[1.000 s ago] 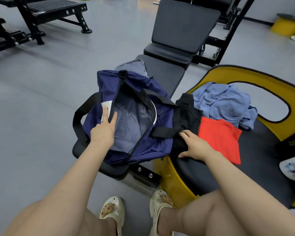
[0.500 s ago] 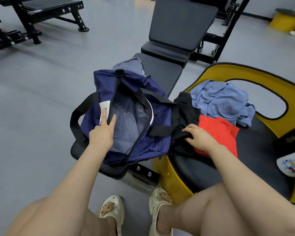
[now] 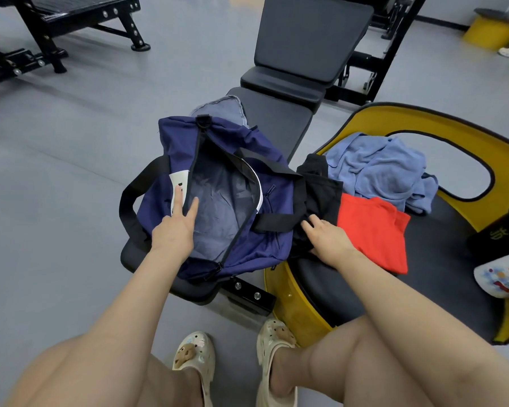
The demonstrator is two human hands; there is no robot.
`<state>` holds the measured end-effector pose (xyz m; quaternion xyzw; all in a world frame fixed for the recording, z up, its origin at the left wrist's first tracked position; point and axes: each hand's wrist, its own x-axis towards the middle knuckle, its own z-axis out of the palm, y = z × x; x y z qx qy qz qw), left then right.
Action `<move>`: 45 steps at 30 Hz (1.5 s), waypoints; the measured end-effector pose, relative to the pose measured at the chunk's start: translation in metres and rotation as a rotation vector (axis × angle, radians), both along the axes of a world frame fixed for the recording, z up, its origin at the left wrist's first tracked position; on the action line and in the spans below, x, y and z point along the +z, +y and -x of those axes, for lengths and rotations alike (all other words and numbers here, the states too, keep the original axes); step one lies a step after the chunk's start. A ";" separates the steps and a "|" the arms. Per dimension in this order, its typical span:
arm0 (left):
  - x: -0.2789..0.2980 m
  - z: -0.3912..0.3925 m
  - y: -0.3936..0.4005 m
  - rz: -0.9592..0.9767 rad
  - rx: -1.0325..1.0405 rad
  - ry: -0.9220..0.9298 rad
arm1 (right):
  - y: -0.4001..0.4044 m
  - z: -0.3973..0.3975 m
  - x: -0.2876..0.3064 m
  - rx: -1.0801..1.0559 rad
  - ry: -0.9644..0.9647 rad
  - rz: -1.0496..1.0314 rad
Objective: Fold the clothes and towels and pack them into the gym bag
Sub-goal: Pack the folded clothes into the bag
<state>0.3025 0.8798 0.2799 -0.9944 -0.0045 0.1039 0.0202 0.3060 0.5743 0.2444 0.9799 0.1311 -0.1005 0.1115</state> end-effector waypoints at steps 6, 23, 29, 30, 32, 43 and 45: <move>0.000 0.005 0.001 0.079 0.013 0.003 | -0.017 -0.009 0.011 -0.070 0.104 -0.230; 0.002 0.007 0.000 0.163 0.035 0.070 | -0.045 -0.004 0.045 -0.234 0.169 -0.705; -0.002 0.005 -0.003 0.127 0.029 0.074 | -0.042 0.000 0.035 -0.166 0.102 -0.715; -0.003 0.004 -0.003 0.116 0.027 0.075 | -0.038 -0.001 0.032 -0.125 0.047 -0.635; -0.006 0.003 -0.004 0.098 0.026 0.081 | -0.032 -0.003 0.029 -0.082 -0.045 -0.450; -0.009 0.000 -0.009 0.067 0.017 0.083 | -0.018 0.002 0.015 0.002 0.124 -0.254; -0.009 0.000 -0.010 0.081 0.018 0.076 | -0.015 0.000 0.017 -0.085 0.124 -0.413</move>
